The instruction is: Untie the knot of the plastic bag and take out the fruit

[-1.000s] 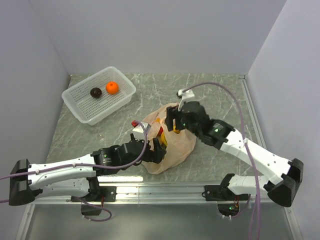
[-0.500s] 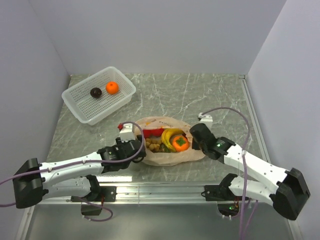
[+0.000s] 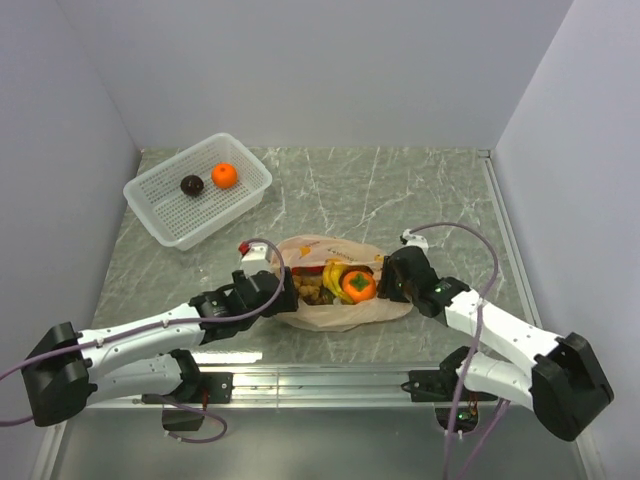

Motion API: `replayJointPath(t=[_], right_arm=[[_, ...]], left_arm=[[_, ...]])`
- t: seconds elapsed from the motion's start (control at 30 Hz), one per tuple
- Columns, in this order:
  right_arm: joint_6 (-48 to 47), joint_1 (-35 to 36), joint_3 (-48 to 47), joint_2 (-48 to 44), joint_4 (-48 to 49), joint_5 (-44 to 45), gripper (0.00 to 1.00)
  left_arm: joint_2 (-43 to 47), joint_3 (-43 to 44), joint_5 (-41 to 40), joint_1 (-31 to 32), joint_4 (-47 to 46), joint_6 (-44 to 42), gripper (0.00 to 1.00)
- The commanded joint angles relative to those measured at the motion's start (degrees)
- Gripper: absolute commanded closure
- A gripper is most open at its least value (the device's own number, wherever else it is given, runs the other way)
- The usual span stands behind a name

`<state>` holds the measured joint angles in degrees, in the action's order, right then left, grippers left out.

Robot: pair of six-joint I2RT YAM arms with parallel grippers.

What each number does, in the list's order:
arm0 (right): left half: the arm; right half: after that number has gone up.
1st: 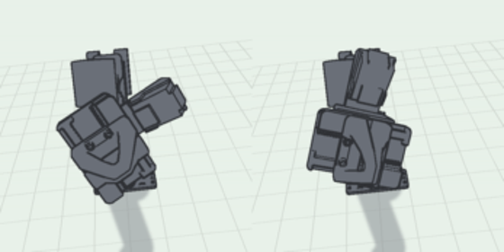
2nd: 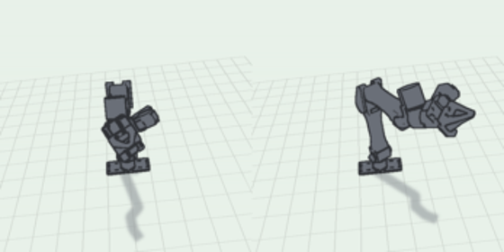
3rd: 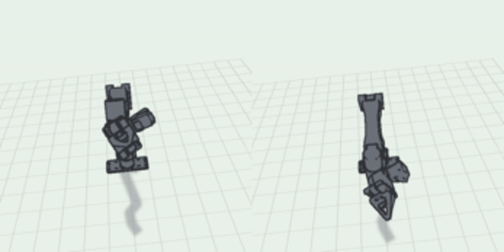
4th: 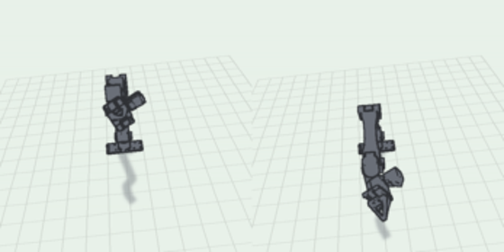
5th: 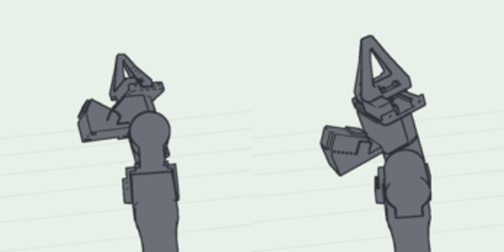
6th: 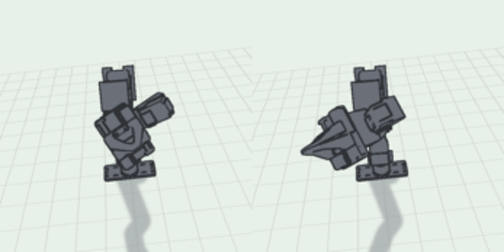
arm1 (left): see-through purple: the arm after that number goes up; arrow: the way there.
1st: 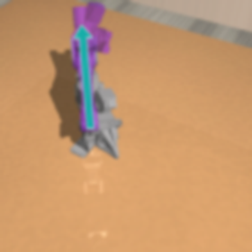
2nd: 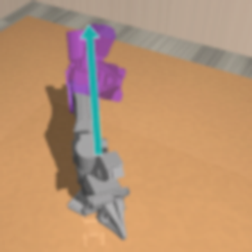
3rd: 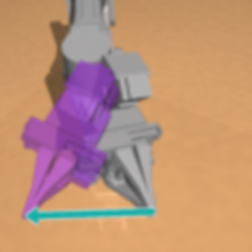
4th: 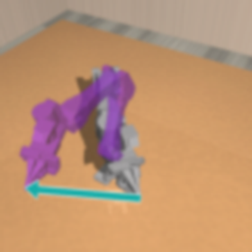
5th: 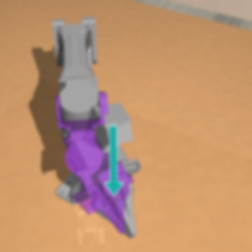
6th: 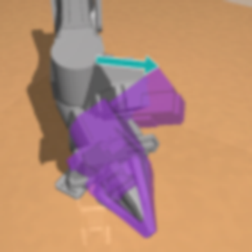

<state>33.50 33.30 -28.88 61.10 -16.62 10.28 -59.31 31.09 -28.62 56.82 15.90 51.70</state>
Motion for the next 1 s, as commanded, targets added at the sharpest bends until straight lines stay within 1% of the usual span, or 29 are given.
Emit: replayJointPath(t=[0.0,0.07,0.13,0.23,0.3,0.33,0.47,0.57,0.67,0.7,0.73,0.77,0.8,0.87,0.9,0.97], right_arm=[[-4.83,3.26,-5.47,-5.28,-1.12,1.66,0.39],[-6.94,5.27,-8.81,-7.74,-6.39,3.07,0.36],[-8.35,6.51,-12.15,-9.67,-10.96,4.65,0.34],[-9.85,8.97,-16.27,-11.52,-15.53,6.85,0.34],[-11.08,9.94,-17.95,-12.32,-16.6,6.94,0.34],[-11.69,10.03,-19.18,-13.19,-17.12,6.68,0.34],[-12.14,10.03,-20.51,-14.25,-17.74,6.94,0.34],[-11.26,10.12,-18.5,-14.52,-16.43,7.56,0.36],[-9.6,10.12,-15.07,-14.26,-14.15,8.26,0.39],[-9.15,10.03,-13.5,-14.08,-13.1,8.26,0.4],[-7.93,10.12,-12.78,-14.08,-12.56,8.61,0.41],[-7.48,10.12,-11.99,-14.34,-11.95,9.48,0.41],[-6.96,10.03,-10.33,-14.69,-10.55,9.67,0.42],[-5.81,10.03,-8.74,-15.13,-9.14,10.28,0.42],[-5.38,10.12,-7.43,-15.22,-8.0,10.89,0.42],[-4.32,10.03,-6.45,-15.4,-7.2,11.33,0.43]], left_arm=[[1.12,4.94,5.76,-0.04,-2.72,-6.08,0.06],[3.05,6.52,7.0,0.22,-1.06,-7.67,0.02],[5.25,8.45,7.09,0.49,0.53,-8.72,0.01],[7.45,11.69,6.56,0.84,3.69,-10.21,0.02],[8.07,13.81,5.95,1.01,6.41,-11.0,0.04],[7.98,16.26,5.77,1.28,7.64,-11.88,0.05],[6.75,21.81,5.24,2.42,11.25,-12.85,0.07],[4.21,26.2,4.37,4.35,12.75,-12.15,0.09],[-0.44,30.6,3.13,7.34,12.93,-10.92,0.1],[-3.5,32.52,2.52,8.47,13.19,-10.14,0.1],[-5.1,33.15,0.17,8.75,13.71,-9.26,0.11],[-6.68,33.33,-0.46,8.84,13.54,-8.38,0.12],[-9.83,32.98,-0.38,8.75,12.24,-8.37,0.13],[-13.36,32.63,0.15,8.75,9.08,-7.94,0.14],[-16.94,32.72,-0.12,8.75,8.36,-7.32,0.15],[-20.3,32.8,-2.74,8.49,6.09,-6.36,0.17]])
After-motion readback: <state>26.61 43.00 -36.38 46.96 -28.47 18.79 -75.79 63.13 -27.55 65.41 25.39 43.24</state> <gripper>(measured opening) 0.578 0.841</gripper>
